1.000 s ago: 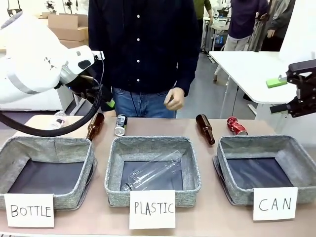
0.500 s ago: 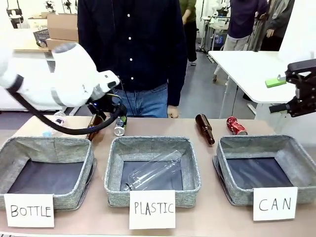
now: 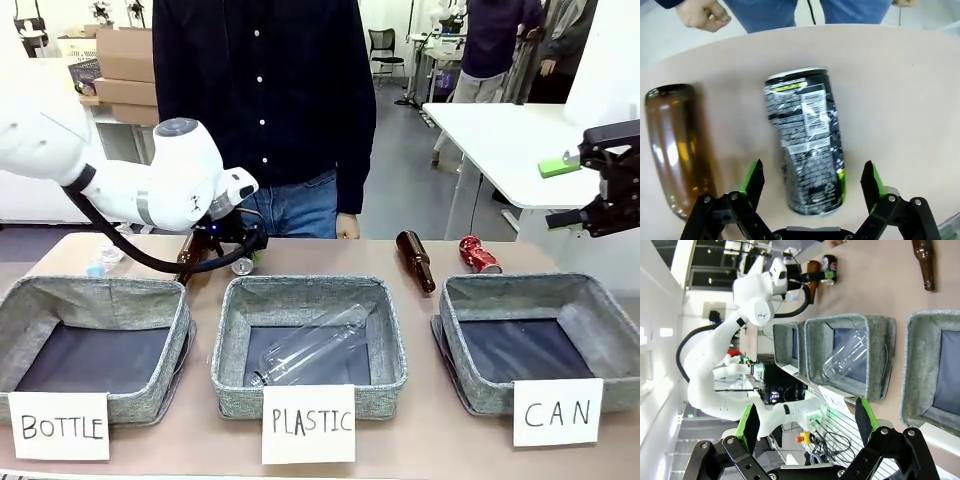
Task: Sort the can waste into the basket.
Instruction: Pick up the can waste from the table and place it in the right Fabric basket.
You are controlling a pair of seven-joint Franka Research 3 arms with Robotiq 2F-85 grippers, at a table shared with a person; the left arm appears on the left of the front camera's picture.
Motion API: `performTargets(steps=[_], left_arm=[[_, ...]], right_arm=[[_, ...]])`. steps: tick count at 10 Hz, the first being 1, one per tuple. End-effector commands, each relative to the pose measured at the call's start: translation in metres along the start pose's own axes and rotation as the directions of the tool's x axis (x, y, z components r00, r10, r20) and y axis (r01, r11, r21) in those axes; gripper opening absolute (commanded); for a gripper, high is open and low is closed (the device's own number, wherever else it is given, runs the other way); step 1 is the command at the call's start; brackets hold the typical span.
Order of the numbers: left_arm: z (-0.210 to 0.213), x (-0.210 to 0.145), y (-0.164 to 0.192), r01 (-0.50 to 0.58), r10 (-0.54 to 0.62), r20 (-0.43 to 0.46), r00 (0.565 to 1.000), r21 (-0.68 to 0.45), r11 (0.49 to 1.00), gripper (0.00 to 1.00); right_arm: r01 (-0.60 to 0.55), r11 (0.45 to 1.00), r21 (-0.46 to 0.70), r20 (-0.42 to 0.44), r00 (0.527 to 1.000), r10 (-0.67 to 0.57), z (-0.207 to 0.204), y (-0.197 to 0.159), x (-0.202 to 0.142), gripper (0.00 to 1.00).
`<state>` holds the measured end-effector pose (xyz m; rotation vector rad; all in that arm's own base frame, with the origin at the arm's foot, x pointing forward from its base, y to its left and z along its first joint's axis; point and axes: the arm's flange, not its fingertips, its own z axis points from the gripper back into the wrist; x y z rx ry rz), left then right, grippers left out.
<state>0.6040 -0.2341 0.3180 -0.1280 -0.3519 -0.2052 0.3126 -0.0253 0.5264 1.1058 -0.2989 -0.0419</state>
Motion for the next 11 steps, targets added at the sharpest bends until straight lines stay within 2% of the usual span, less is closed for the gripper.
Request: performTargets(steps=[1,2,3,4,6,7,8,9,11], left_arm=[[-0.006,0.005,-0.010,-0.011,0.012,0.042,0.999,-0.014,1.000,1.00],[-0.009,0.006,-0.009,0.002,-0.003,0.052,0.999,0.014,1.000,0.41],[-0.007,0.006,-0.009,-0.005,0.005,0.062,0.998,0.003,1.000,0.40],[-0.006,0.005,-0.009,-0.005,0.004,0.068,0.998,0.004,1.000,0.00],[-0.003,0.002,-0.007,0.008,-0.010,0.081,0.997,0.023,1.000,0.00],[-0.002,0.001,-0.006,0.013,-0.015,0.079,0.997,0.030,0.999,0.14],[0.000,0.001,-0.003,0.004,-0.007,0.084,0.996,0.029,1.000,0.04],[0.006,0.000,0.001,-0.005,0.002,0.104,0.995,0.031,1.000,0.00],[0.048,-0.007,0.013,-0.024,0.024,0.107,0.994,-0.005,1.000,0.00]], right_arm=[[0.009,1.000,-0.004,-0.004,1.000,-0.009,0.001,0.002,-0.001,1.00],[0.009,1.000,-0.004,-0.004,1.000,-0.009,0.001,0.002,-0.001,1.00],[0.009,1.000,-0.004,-0.004,1.000,-0.009,0.001,0.002,-0.001,1.00],[0.009,1.000,-0.004,-0.004,1.000,-0.009,0.001,0.002,-0.001,1.00],[0.009,1.000,-0.004,-0.004,1.000,-0.009,0.001,0.002,-0.001,1.00],[0.009,1.000,-0.004,-0.004,1.000,-0.009,0.001,0.002,-0.001,1.00],[0.009,1.000,-0.004,-0.004,1.000,-0.009,0.001,0.002,-0.001,1.00],[0.009,1.000,-0.004,-0.004,1.000,-0.009,0.001,0.002,-0.001,1.00],[0.009,1.000,-0.004,-0.004,1.000,-0.009,0.001,0.002,-0.001,1.00]])
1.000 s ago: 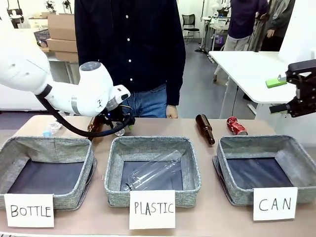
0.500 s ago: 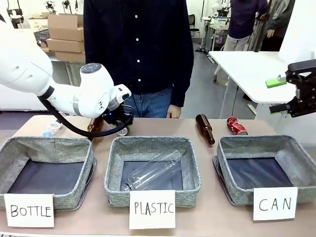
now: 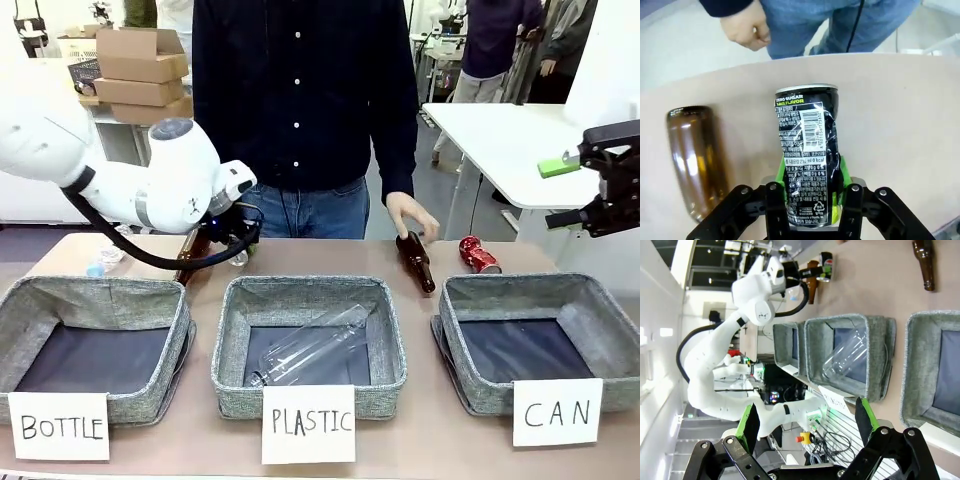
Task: Sort the can waste into the basket.
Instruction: Pick up the can waste from the table and place it in the right Fabric basket.
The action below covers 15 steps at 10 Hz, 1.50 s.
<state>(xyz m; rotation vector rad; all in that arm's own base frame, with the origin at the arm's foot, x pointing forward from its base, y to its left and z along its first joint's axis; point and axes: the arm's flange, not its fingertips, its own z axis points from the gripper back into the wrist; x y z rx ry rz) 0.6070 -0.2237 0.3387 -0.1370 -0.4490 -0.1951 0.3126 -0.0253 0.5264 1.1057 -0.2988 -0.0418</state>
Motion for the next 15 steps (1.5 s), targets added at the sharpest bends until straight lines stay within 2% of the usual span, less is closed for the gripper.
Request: performTargets(steps=[1,3,4,5,6,7,8,9,12,13,14,15], left_arm=[[0.072,-0.019,0.011,0.009,-0.009,0.007,1.000,-0.050,0.999,0.00],[0.195,-0.065,0.030,0.139,-0.152,-0.040,0.988,-0.232,0.963,0.00],[0.259,-0.105,0.046,0.231,-0.264,-0.021,0.964,-0.419,0.878,0.00],[0.299,-0.140,0.058,0.290,-0.306,0.031,0.952,-0.419,0.860,0.00],[0.328,-0.175,0.062,0.369,-0.391,0.063,0.918,-0.493,0.788,0.00],[0.347,-0.208,0.059,0.465,-0.497,0.115,0.860,-0.576,0.672,0.00],[0.351,-0.232,0.050,0.560,-0.555,0.182,0.812,-0.512,0.651,0.00],[0.317,-0.155,0.015,0.400,-0.400,0.131,0.907,-0.564,0.723,0.00],[0.317,-0.155,0.015,0.400,-0.400,0.131,0.907,-0.564,0.723,0.00],[0.325,-0.182,0.026,0.439,-0.438,0.148,0.887,-0.565,0.698,0.42],[0.300,-0.169,-0.012,0.517,-0.519,0.219,0.826,-0.661,0.544,0.42],[0.282,-0.158,-0.062,0.597,-0.591,0.272,0.759,-0.654,0.465,0.42]], right_arm=[[0.009,1.000,-0.004,-0.004,1.000,-0.009,0.002,0.002,-0.001,1.00],[0.009,1.000,-0.004,-0.004,1.000,-0.009,0.002,0.002,-0.001,1.00],[0.009,1.000,-0.004,-0.004,1.000,-0.009,0.002,0.002,-0.001,1.00],[0.009,1.000,-0.004,-0.004,1.000,-0.009,0.002,0.002,-0.001,1.00],[0.009,1.000,-0.004,-0.004,1.000,-0.009,0.002,0.002,-0.001,1.00],[0.009,1.000,-0.004,-0.004,1.000,-0.009,0.002,0.002,-0.001,1.00],[0.009,1.000,-0.004,-0.004,1.000,-0.009,0.002,0.002,-0.001,1.00],[0.009,1.000,-0.004,-0.004,1.000,-0.009,0.002,0.002,-0.001,1.00],[-0.001,1.000,0.001,0.001,1.000,0.001,0.000,0.000,0.000,1.00],[0.037,0.999,-0.038,0.030,0.999,-0.035,0.001,0.001,0.004,1.00],[0.041,0.997,-0.070,0.091,0.995,-0.035,0.016,0.002,0.004,1.00],[0.075,0.994,-0.082,0.192,0.980,-0.059,0.046,-0.002,0.000,1.00]])
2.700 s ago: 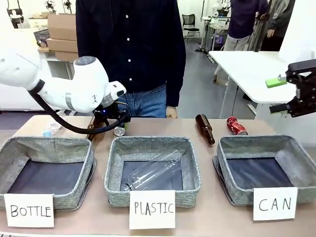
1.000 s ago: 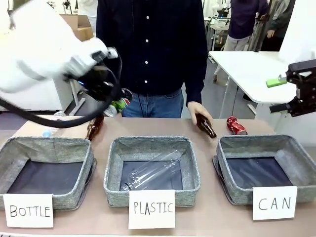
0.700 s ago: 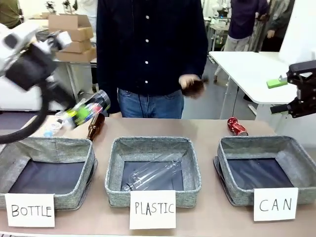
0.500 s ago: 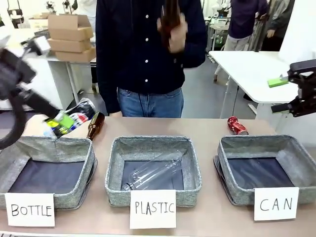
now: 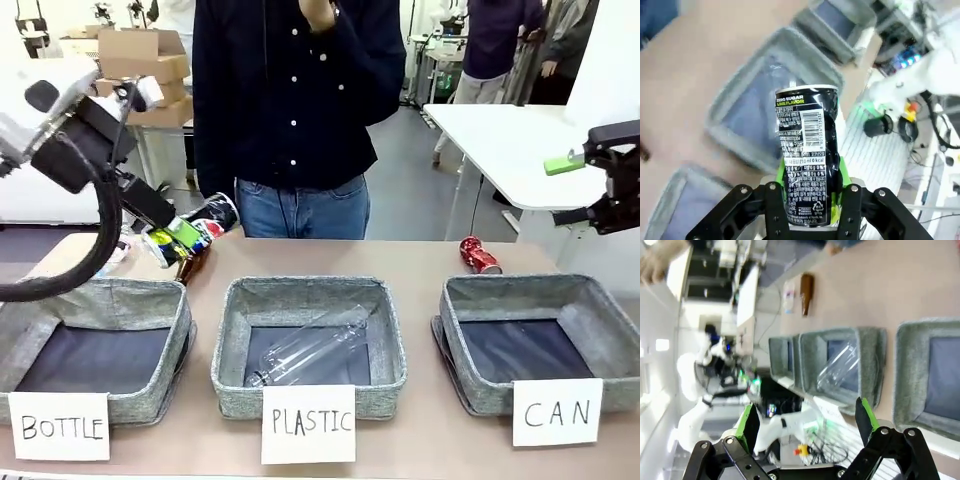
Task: Sort the can waste into the basket.
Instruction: Pick up the can waste from the table and place it in the right Fabric basket.
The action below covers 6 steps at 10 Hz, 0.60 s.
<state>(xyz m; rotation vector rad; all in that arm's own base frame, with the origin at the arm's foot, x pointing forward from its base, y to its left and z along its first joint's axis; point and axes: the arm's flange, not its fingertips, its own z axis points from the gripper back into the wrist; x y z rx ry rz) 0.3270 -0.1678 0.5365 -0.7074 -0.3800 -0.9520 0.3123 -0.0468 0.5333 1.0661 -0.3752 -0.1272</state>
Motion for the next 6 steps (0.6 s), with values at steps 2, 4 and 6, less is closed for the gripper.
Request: performTargets(steps=[2,4,6], left_arm=[[-0.129,0.079,-0.063,0.345,-0.351,-0.049,0.935,-0.101,0.933,0.42],[-0.203,0.117,-0.117,0.498,-0.506,-0.067,0.860,-0.107,0.860,0.42],[-0.272,0.160,-0.180,0.612,-0.615,0.009,0.788,-0.115,0.783,0.42]], right_arm=[[0.303,0.944,-0.130,0.428,0.876,-0.222,0.109,-0.034,-0.015,1.00],[0.417,0.900,-0.130,0.549,0.786,-0.285,0.155,-0.066,-0.052,1.00],[0.327,0.935,-0.140,0.497,0.840,-0.219,0.165,-0.055,-0.030,1.00]])
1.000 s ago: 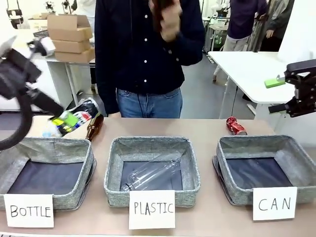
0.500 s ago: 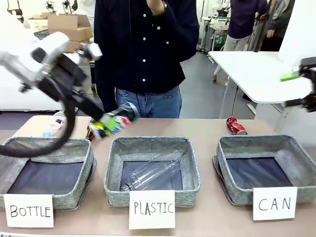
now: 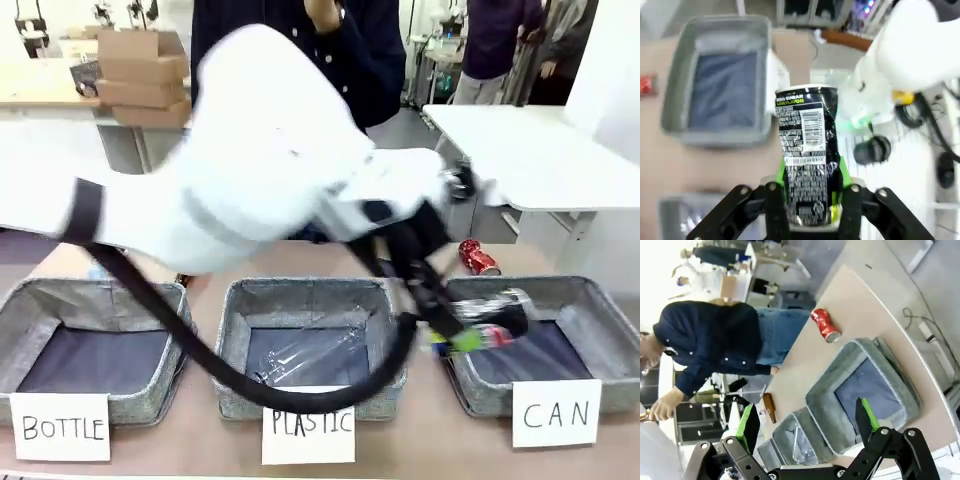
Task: Sort the can waste into the basket.
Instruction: Pick up the can waste from the table and place it in the right Fabric basket.
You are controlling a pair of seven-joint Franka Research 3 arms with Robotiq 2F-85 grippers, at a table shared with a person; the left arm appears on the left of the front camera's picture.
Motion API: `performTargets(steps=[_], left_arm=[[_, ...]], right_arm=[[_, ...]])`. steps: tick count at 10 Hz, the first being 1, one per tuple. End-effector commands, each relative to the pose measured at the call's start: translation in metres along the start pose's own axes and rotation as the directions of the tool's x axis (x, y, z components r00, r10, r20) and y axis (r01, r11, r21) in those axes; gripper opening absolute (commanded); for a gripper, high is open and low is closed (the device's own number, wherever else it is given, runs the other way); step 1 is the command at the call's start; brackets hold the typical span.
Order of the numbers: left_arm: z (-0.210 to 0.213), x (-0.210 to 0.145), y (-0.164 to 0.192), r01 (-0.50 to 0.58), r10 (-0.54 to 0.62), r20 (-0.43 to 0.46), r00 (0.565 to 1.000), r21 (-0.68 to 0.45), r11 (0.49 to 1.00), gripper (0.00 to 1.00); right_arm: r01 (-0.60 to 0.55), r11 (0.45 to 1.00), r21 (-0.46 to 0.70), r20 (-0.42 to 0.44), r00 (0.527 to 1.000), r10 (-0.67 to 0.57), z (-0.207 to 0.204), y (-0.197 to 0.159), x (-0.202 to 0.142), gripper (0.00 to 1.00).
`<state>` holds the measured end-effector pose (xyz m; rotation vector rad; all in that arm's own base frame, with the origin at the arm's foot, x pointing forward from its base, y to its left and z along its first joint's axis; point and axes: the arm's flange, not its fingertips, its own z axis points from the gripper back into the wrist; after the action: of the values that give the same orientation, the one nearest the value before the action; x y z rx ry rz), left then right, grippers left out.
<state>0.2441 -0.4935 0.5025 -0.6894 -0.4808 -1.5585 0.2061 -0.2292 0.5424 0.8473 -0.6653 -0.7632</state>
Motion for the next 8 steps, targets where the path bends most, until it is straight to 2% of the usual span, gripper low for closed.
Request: performTargets(steps=[1,2,3,4,8], left_arm=[[-0.051,0.044,0.013,0.118,-0.120,0.022,0.993,0.072,0.990,0.42],[-0.079,0.057,0.020,0.107,-0.111,0.017,0.994,0.150,0.983,0.42],[-0.100,0.062,0.035,0.089,-0.090,-0.001,0.996,0.172,0.981,0.42],[-0.113,0.064,0.053,0.047,-0.045,-0.019,0.999,0.145,0.988,0.42],[-0.129,0.056,0.057,0.013,-0.006,-0.046,0.999,0.152,0.988,0.42]], right_arm=[[-0.051,0.999,0.009,-0.061,0.997,0.051,-0.026,0.024,-0.008,1.00],[-0.051,0.999,0.009,-0.061,0.997,0.051,-0.026,0.024,-0.008,1.00],[-0.051,0.999,0.009,-0.061,0.997,0.051,-0.026,0.024,-0.008,1.00],[-0.051,0.999,0.009,-0.061,0.997,0.051,-0.026,0.024,-0.008,1.00],[-0.051,0.999,0.009,-0.061,0.997,0.051,-0.026,0.024,-0.008,1.00]])
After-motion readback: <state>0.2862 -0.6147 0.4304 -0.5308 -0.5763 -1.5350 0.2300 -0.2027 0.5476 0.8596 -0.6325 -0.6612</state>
